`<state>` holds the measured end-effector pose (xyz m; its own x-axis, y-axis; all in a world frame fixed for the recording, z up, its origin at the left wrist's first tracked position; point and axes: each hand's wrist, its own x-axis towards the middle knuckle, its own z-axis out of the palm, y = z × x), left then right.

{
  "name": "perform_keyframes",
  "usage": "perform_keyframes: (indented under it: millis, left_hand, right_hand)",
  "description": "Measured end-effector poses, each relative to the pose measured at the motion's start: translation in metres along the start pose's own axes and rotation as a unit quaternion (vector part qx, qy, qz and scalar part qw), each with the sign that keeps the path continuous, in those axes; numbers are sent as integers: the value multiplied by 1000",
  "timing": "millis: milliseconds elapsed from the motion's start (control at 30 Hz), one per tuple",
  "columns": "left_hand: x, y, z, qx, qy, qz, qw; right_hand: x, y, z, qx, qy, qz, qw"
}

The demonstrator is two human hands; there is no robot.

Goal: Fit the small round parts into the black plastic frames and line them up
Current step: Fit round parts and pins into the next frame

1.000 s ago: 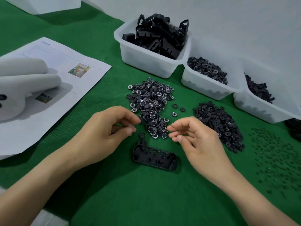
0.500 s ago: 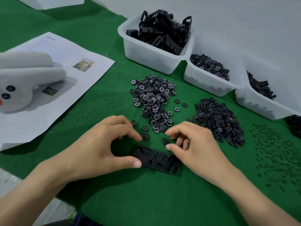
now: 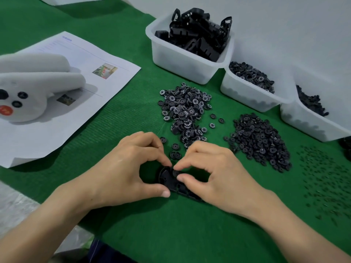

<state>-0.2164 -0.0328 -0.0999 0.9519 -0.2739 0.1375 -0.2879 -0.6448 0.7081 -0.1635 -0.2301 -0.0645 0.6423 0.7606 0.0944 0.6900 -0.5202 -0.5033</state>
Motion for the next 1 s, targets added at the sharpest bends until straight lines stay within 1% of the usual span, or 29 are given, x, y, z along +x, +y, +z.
perform_keyframes:
  millis: [133,267,367,400,467,500,567,667,800,900,1000]
  left_hand:
    - [0,-1,0,9,-3,0,1000]
    - [0,-1,0,11,-4,0,1000]
    - [0,-2,1,12,-2,4,1000]
    - [0,-2,1,12,-2,4,1000]
    - [0,-2,1,11,-1,4,1000]
    - [0,-3,1,11,-1,4,1000]
    - [-1,-3,1,11,-2,0,1000]
    - [-1,-3,1,11,-1,0,1000]
    - [-1,-3,1,11,-1,1,1000]
    - [-2,-3,0,9,0,2,1000]
    - [-1,-3,0,11,0,2,1000]
  right_hand:
    - [0,-2,-1,-23,-14,-22,999]
    - [-2,-2,0,-63,-4,-45,997]
    - [-1,-3,1,-86,-20,-58,994]
    - [0,-3,-1,-68,-26,-49,996]
    - [4,1,-4,-16,-17,-2,1000]
    - [7,4,-4,-7,0,26,1000]
    - [14,10,2,-27,33,69,997]
    - [18,12,12,-57,41,77,994]
    - [14,16,7,-14,59,85,995]
    - [4,18,-5,-10,70,61,996]
    - [-9,11,-12,-40,16,1,999]
